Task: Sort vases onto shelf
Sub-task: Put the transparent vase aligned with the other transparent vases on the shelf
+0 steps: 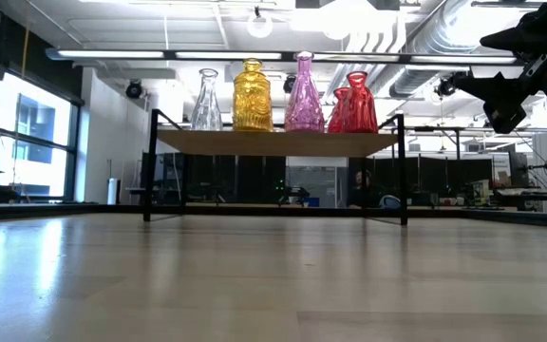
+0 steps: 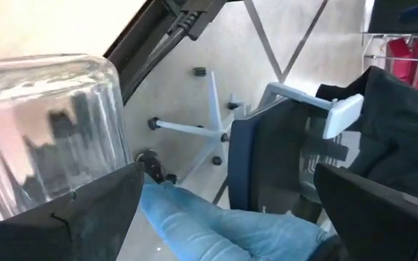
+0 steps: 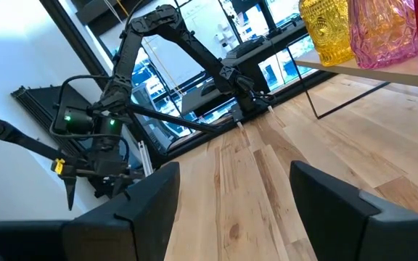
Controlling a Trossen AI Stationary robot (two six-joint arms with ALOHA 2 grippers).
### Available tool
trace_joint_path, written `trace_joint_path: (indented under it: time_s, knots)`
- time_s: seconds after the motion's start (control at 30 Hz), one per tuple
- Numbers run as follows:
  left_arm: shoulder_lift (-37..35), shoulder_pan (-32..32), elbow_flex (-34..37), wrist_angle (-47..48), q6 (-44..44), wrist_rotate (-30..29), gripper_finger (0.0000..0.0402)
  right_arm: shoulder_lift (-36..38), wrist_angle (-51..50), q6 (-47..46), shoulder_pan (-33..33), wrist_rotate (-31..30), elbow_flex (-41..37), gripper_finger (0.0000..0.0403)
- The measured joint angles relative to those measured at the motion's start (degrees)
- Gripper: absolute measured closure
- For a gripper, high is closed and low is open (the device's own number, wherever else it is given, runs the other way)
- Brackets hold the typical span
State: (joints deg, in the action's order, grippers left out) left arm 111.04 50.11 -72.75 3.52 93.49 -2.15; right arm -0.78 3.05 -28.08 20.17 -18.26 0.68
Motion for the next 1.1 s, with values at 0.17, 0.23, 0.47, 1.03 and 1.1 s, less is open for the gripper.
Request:
trace_joint_path:
  time_s: [0.17, 0.23, 0.47, 1.03, 1.1]
  knots:
    - [0.00, -0.54, 0.00, 2.31, -0.62, 0.07, 0.0005, 0.00, 0.02, 0.00, -0.01, 0.00, -0.01, 0.0158]
    - [0.00, -0.81, 0.00, 3.47, -0.64, 0.07, 0.0005, 0.00, 0.01, 0.00, 0.01, 0.00, -0.01, 0.0158]
    - [0.00, -1.57, 0.00, 4.40, -1.14, 0.07, 0.0005, 0.00, 0.01, 0.00, -0.01, 0.00, -0.01, 0.0158]
    - [-6.55, -2.11, -5.54, 22.33, -4.46, -0.05, 0.0005, -0.03, 0.00, 0.00, -0.01, 0.00, -0.01, 0.0158]
    - [-6.86, -1.99, -7.20, 28.86, -5.04, -0.34, 0.0005, 0.00, 0.00, 0.00, 0.01, 0.00, -0.01, 0.0158]
